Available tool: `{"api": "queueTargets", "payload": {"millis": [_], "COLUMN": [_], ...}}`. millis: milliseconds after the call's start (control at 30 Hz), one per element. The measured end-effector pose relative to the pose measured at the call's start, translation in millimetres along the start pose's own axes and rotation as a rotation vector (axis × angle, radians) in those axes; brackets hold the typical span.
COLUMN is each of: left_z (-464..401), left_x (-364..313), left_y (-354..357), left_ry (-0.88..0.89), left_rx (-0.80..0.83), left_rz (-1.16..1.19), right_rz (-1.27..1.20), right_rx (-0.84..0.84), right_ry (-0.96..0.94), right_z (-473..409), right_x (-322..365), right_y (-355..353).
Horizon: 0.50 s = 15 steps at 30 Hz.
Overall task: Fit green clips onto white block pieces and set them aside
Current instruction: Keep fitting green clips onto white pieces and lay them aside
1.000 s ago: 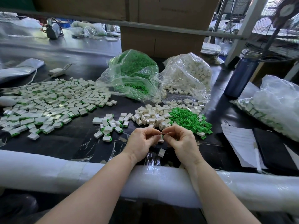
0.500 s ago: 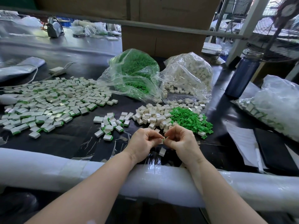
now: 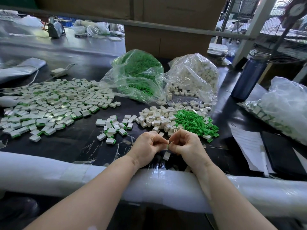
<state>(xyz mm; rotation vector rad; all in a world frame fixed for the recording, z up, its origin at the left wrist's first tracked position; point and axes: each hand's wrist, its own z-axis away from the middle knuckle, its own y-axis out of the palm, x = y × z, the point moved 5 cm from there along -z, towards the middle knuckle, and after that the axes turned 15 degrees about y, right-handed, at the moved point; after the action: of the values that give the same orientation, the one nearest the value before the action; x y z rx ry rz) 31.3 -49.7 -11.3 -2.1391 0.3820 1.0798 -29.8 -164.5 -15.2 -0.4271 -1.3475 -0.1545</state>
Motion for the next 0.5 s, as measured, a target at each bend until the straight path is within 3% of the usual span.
{"api": "queueTargets", "payload": {"millis": [300,500], "left_z": [-0.9,-1.7], "left_x": [-1.3,2.9], "left_y": [2.9,-1.1], "left_ry": [0.043,0.007], "left_rx": [0.046,-0.090], "left_rz": [-0.040,0.025], "right_rz": [0.038,-0.096], "right_rx": [0.018,-0.059], "right_ry": [0.017,0.000], "right_z": [-2.3,-3.2], "right_x": [-3.9,-3.1], "right_y": [0.6,-5.0]}}
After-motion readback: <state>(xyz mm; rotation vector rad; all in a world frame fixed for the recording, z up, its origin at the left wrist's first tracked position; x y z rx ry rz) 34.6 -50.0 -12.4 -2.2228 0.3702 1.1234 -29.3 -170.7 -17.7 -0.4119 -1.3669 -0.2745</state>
